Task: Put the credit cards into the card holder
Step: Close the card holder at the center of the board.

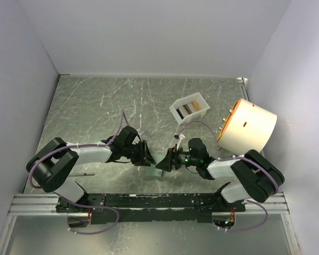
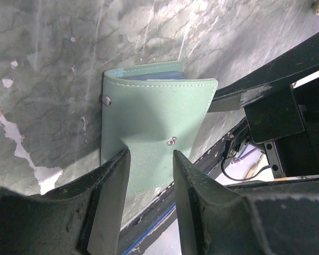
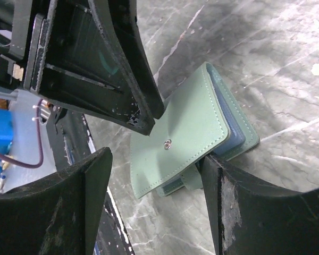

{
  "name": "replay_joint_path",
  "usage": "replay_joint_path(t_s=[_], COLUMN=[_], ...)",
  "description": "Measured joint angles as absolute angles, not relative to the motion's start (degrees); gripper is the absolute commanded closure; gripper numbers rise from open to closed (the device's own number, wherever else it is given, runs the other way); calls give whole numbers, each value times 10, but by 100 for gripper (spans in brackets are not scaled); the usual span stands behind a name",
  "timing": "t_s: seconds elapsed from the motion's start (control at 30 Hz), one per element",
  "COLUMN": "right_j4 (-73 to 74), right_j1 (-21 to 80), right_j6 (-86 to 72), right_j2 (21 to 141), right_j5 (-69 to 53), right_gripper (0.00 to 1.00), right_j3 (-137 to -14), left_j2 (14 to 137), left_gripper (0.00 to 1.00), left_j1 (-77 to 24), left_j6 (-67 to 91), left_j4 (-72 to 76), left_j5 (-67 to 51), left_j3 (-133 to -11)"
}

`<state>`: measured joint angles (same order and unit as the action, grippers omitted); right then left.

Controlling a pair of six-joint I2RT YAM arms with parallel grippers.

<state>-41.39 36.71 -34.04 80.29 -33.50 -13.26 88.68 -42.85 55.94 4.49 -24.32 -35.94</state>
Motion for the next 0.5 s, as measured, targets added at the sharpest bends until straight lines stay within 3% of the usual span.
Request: replay_joint_path(t_s=[0.5], right_j4=[-437], right_j1=[366], right_j6=[-333], right_j2=[814], right_j5=[-436], right_gripper=[35], right_j3=[-114], left_j2=[889], left_gripper=[51], left_j1=[-429], left_j6=[559], left_j4=[44], left_j5=[-237], left_j3=[-356])
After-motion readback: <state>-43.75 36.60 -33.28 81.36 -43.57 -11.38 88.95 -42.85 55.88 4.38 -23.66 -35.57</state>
